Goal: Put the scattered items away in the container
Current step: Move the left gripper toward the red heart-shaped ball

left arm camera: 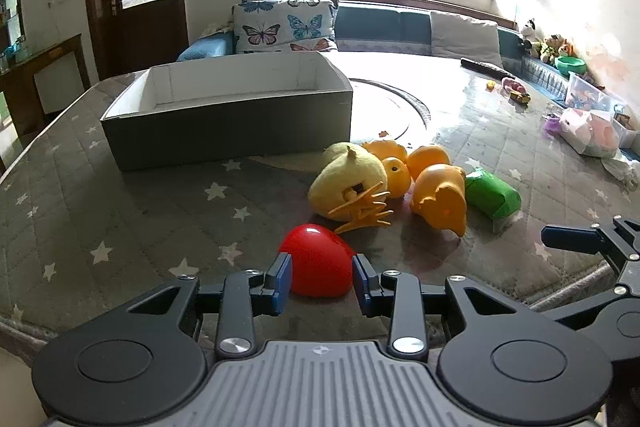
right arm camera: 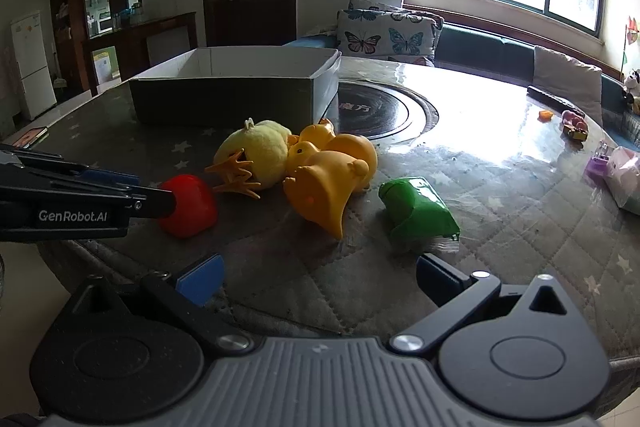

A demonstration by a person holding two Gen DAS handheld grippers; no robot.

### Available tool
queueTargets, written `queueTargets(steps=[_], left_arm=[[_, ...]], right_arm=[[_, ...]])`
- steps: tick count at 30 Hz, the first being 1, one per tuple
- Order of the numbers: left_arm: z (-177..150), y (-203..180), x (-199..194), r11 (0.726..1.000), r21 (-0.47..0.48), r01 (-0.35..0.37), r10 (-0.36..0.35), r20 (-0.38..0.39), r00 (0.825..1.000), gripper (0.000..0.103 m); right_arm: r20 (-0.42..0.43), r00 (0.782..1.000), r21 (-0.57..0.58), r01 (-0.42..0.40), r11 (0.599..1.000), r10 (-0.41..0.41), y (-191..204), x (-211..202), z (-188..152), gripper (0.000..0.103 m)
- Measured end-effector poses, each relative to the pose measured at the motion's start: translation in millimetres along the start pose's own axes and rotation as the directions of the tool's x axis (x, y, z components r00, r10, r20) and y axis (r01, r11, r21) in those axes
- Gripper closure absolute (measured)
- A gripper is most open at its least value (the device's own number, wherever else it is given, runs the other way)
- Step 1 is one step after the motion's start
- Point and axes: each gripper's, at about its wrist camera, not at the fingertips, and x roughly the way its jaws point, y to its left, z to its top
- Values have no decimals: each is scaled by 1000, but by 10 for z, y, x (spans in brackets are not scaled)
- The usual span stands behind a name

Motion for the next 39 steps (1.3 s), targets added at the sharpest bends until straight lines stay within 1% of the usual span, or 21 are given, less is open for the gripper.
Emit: queueTargets(steps=[3,4,7,10,23,39], left_arm=[[-17,-7,1,1000,5,-6,6,-5,1000,67],[-43,-57,5,1000,24,-13,13,-7,1000,67],[-26,-39,29,1000,15,6,-5,-33,999,67],[-6,-57,43,1000,18,7,-6,-44,999,67],[-47,-41,85,1000,21,18,-17,-65,998,67],[-67,-3,142,1000,16,24,-22,-97,995,67]], right_arm=[[0,1000,-1,-4,1000,4,2,-2,-1,0],[1,1000,-2,-5,1000,5,3,-3,-3,0],[-3,1000,1,-5,1000,5,-6,27,-52,0],[-9,1000,2,-8,1000,8,0,22,-70,0],[-46,998,-3,-30,1000,30,43,98,-57,0],[-68,997,-6,-44,999,44,68,160,-65,0]])
